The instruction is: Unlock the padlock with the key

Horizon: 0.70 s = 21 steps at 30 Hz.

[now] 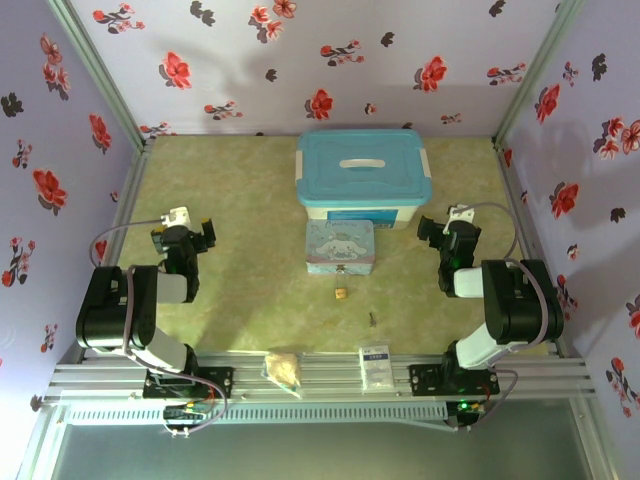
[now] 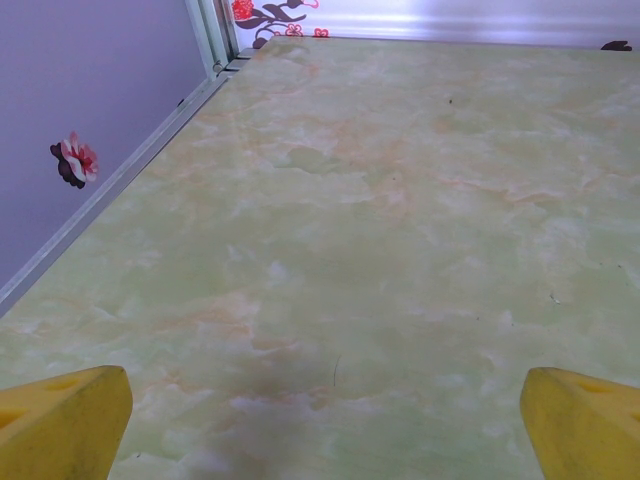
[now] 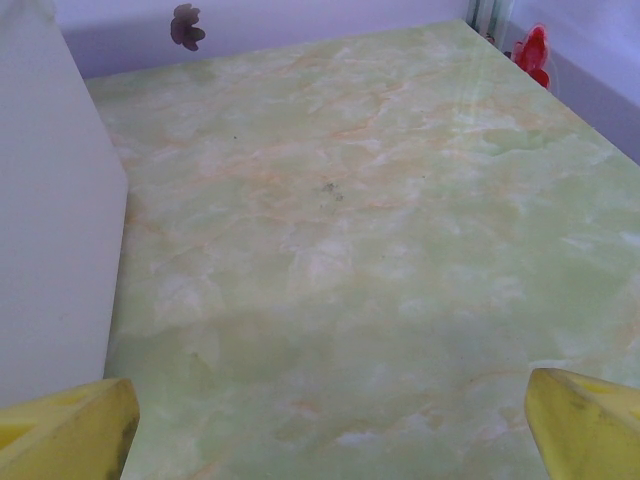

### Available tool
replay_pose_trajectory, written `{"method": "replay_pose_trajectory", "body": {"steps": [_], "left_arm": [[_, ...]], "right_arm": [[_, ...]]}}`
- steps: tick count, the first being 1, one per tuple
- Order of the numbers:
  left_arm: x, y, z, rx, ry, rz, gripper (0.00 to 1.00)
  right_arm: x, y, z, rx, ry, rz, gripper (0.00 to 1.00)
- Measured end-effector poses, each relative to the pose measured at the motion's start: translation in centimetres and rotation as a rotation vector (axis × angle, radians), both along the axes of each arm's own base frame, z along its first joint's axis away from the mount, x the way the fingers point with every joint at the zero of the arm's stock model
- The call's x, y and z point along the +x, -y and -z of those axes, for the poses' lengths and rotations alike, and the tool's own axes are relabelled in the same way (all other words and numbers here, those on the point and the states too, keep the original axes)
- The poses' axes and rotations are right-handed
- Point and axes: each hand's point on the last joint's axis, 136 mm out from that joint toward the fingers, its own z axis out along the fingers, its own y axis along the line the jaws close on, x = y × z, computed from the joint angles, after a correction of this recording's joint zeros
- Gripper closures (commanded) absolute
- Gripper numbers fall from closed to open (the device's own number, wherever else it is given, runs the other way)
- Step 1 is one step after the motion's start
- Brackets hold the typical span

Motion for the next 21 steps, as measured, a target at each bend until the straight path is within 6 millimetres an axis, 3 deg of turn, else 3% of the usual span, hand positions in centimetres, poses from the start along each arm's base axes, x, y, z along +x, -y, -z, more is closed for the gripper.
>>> {"method": "replay_pose_trajectory", "body": {"steps": [14,17,21], "left_arm": [[-0.1,0.0,-0.3,0.000,0.006,0.001,0.00],[-0.5,0.0,-2.4,-0.002,0.037,0.000,0.00],[-0.9,0.0,-6.6,-0.012,0.104,-0.002,0.00]], "right_arm": [[0.0,-0.2,-0.1,-0.004,0.003,-0.013,0.01],[-0.7,-0.3,-1.2,-0.014,0.022,-0.018,0.01],[-1.5,-0.5,-5.0,-0.002,0.068,-0.012,0.01]]}}
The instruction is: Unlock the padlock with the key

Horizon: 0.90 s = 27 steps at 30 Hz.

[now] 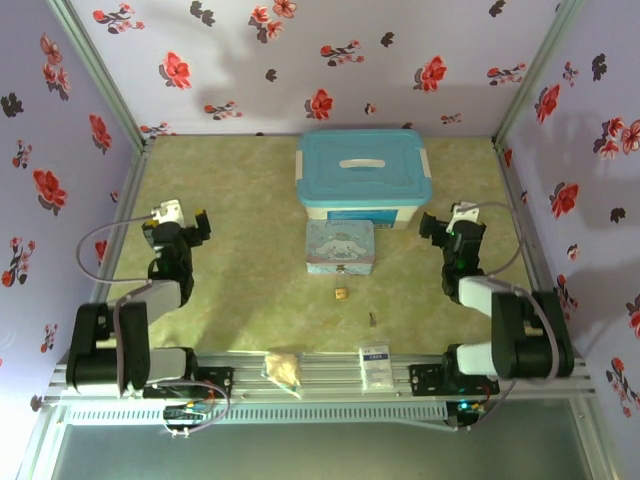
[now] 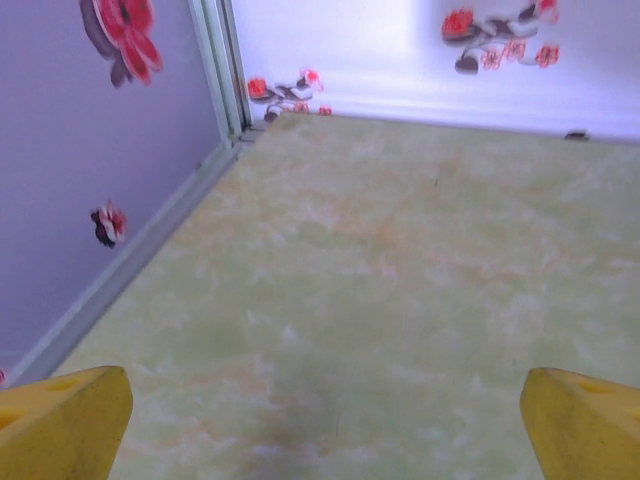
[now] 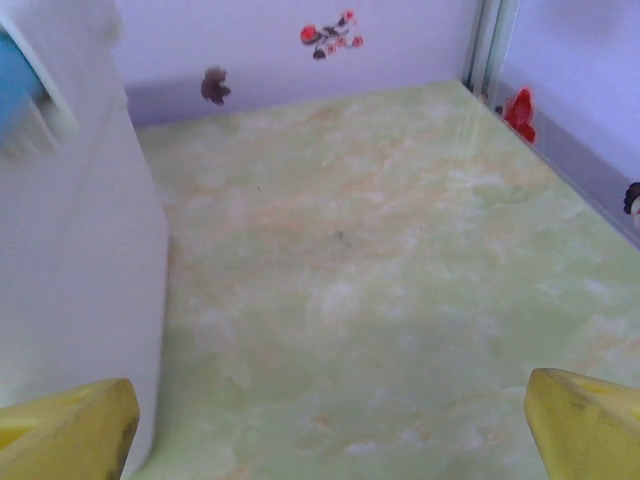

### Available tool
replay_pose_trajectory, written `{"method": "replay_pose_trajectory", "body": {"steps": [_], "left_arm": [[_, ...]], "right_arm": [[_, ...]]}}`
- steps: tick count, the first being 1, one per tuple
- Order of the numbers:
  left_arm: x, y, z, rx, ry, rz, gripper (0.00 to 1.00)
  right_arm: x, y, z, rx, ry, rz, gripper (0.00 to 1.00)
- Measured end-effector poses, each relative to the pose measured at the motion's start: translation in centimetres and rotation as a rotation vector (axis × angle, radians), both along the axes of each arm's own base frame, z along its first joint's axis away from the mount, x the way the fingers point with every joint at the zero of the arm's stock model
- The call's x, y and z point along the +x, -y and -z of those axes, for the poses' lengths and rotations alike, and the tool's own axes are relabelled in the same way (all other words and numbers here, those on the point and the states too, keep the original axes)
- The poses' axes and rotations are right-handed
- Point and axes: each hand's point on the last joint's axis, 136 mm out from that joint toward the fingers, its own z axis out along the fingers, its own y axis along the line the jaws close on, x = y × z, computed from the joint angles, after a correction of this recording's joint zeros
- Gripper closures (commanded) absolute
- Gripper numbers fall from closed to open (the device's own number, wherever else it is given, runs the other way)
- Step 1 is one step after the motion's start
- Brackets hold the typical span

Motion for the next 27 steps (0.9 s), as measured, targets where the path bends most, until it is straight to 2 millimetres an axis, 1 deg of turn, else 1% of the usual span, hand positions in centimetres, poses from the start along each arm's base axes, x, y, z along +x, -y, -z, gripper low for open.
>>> {"method": "replay_pose_trajectory", "body": {"steps": [2,4,8,10,12,14,15,17,19,22,25,27], "left_arm": [[0.0,0.0,-1.8,-0.024,0.023,-0.004,0.00],[-0.3,0.3,-3.2,-0.085,0.047,-0.002,0.00],[-1.3,1.4,-4.8,-0.252,0.085,0.033,0.00],[-1.8,2.4,-5.3,-0.345,0.103,0.075,0.00],[-2.3,3.5,-5.5,-0.425,0.104,0.123,0.00],[-2.6,5.0,-5.0,-0.511,0.066,0.180,0.00],[-2.9,6.0,-4.3,-0.552,0.026,0.212,0.00],[-3.5,8.4,-2.9,-0.605,-0.064,0.274,0.00],[-4.4,11.5,-2.0,-0.637,-0.153,0.358,0.00],[-5.9,15.5,-1.4,-0.667,-0.236,0.469,0.00],[-7.4,18.7,-1.0,-0.689,-0.299,0.556,0.00],[-8.1,20.3,-0.8,-0.696,-0.332,0.596,0.00]], "right_arm": [[-0.2,0.0,-1.9,0.023,0.022,0.007,0.01],[-0.6,-0.1,-3.6,0.068,0.042,0.015,0.01],[-2.2,-0.7,-5.0,0.203,0.055,0.019,0.01],[-3.1,-1.5,-5.6,0.279,0.054,-0.011,0.01],[-4.0,-2.6,-5.8,0.352,0.035,-0.053,0.01],[-4.9,-3.7,-5.4,0.410,-0.005,-0.095,0.01],[-5.4,-4.4,-4.8,0.435,-0.043,-0.114,0.01],[-6.5,-5.5,-3.3,0.458,-0.129,-0.140,0.01],[-8.1,-7.1,-1.8,0.468,-0.218,-0.172,0.01],[-10.5,-9.6,-0.8,0.457,-0.307,-0.244,0.03],[-12.6,-11.6,0.0,0.450,-0.374,-0.304,0.07],[-13.8,-12.7,0.7,0.444,-0.423,-0.331,0.10]]}}
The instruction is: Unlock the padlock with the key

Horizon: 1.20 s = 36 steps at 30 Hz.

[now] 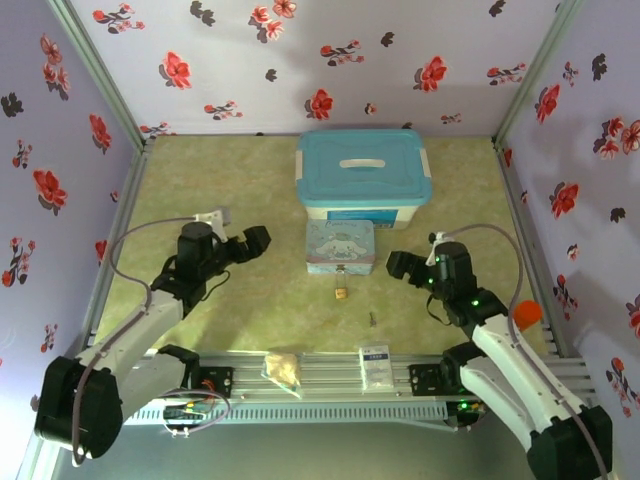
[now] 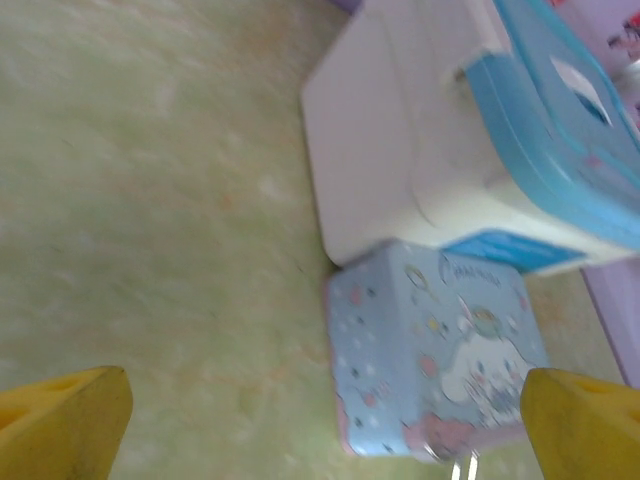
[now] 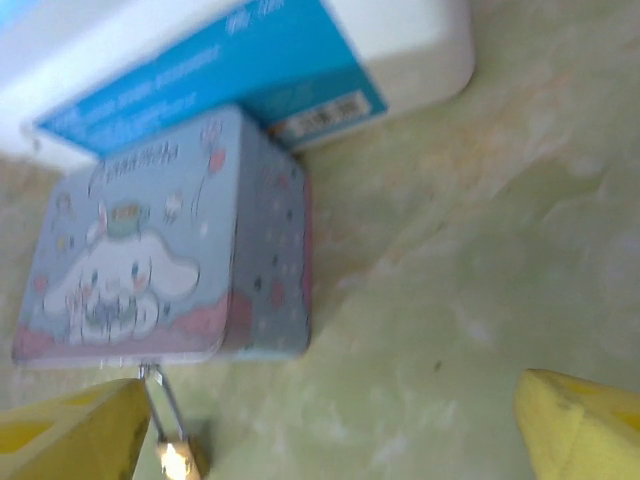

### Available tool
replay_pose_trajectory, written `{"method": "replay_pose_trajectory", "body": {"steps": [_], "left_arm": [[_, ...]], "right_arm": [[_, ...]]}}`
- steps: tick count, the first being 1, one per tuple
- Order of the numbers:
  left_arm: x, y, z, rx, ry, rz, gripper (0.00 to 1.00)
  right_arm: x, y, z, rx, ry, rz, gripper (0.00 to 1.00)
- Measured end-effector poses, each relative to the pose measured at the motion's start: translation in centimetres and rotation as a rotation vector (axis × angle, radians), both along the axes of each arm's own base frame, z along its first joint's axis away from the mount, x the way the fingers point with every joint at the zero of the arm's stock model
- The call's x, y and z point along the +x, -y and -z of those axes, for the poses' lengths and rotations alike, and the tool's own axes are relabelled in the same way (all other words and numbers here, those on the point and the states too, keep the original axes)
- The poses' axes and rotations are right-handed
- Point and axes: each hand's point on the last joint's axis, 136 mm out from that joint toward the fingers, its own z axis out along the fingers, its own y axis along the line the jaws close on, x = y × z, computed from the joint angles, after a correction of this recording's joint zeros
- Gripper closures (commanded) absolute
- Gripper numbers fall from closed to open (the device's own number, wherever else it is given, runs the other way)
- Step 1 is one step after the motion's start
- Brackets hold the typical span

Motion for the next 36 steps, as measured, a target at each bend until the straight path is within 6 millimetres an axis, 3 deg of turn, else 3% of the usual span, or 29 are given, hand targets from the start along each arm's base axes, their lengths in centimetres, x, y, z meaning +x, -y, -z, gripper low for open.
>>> {"method": "replay_pose_trajectory", "body": {"steps": [12,16,23,36], "left_arm": [[-4.9,8.0,0.5,-0.100,-0.081,0.216,0.00],[-6.5,9.8,1.6,-0.091,-0.112,0.266,0.00],[-7.0,10.5,1.9,-0.045,-0.118,0.275,0.00],[-6.6,10.6,1.8,-0.016,-0.111,0.272,0.00]], "right_arm": [[-7.4,-5.4,5.6,-0.112,-0.249,-0.241,0.38],[-8.8,-6.4,6.9,-0.158,-0.293,-0.277,0.39],[-10.1,-6.2,9.8,-0.253,-0.389,-0.277,0.58],[-10.8,-6.8,10.9,-0.356,-0.404,-0.285,0.64]]}}
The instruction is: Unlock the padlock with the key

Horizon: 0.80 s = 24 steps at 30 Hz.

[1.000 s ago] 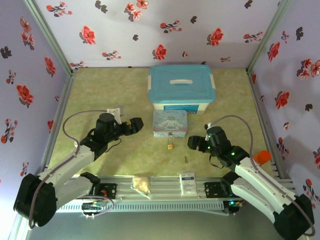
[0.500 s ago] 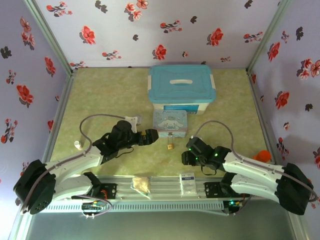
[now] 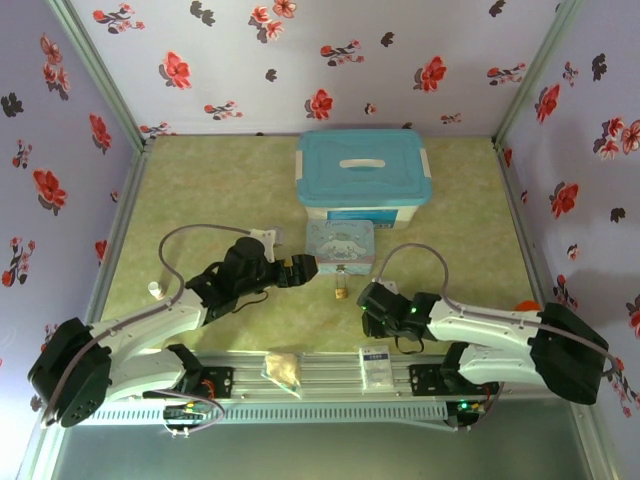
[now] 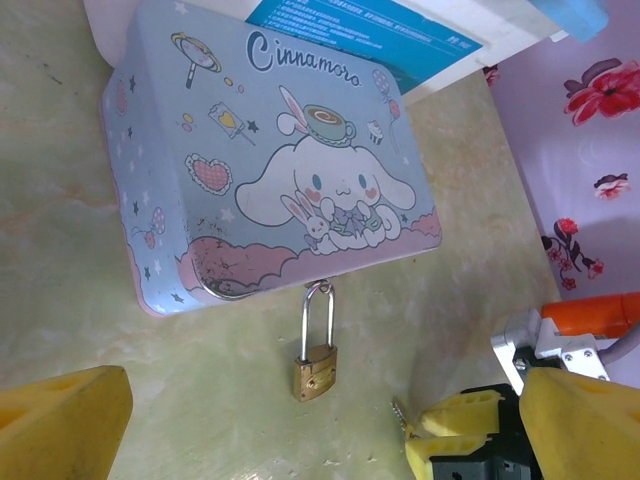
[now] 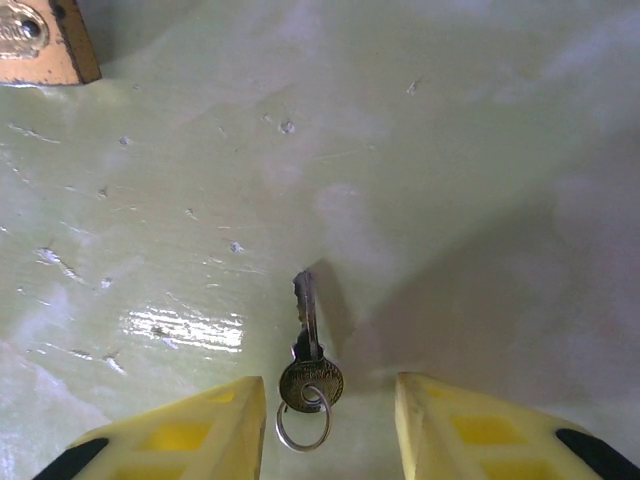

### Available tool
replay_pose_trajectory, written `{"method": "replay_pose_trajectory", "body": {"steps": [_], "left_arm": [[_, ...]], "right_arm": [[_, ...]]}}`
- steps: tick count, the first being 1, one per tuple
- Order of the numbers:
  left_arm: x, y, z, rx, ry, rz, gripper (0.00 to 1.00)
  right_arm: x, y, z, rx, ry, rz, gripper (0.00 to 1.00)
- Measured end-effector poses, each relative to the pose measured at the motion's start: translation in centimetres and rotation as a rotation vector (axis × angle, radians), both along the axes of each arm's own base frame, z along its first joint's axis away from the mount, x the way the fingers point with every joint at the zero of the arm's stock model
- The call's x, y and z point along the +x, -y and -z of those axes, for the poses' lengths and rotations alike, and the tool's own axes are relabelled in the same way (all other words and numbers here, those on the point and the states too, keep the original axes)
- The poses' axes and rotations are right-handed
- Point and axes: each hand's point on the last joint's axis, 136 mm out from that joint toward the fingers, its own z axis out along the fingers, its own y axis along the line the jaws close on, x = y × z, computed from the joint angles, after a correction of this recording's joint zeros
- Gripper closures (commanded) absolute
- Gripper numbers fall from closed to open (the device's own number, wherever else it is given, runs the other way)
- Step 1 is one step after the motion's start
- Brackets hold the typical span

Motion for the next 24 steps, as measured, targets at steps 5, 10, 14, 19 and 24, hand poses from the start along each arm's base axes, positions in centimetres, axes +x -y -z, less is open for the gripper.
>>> {"method": "replay_pose_trajectory", "body": {"steps": [5,10,14,19,24], "left_arm": [[0.1,0.1,0.3,0.011,-0.008,0.001,0.00],[0.1,0.1,0.3,0.011,-0.009,0.001,0.00],[0.1,0.1,0.3,0.012,-0.007,0.002,0.00],[0.0,0.2,0.2,0.005,-0.005,0.009,0.01],[-0.5,1.1,-0.5,-0.024,0.008,0.043,0.02]], "right_arm": [[0.1,0.1,0.2,-0.040,0.001,0.004,0.74],[0.1,0.3,0.5,-0.072,0.019,0.010,0.82],[0.2,0.1,0.4,-0.072,0.031,0.017,0.89],[0.7,-0.9,0.0,-0.007,0.065,0.023,1.00],[0.4,-1.2,-0.3,0.055,0.070,0.013,1.00]]}}
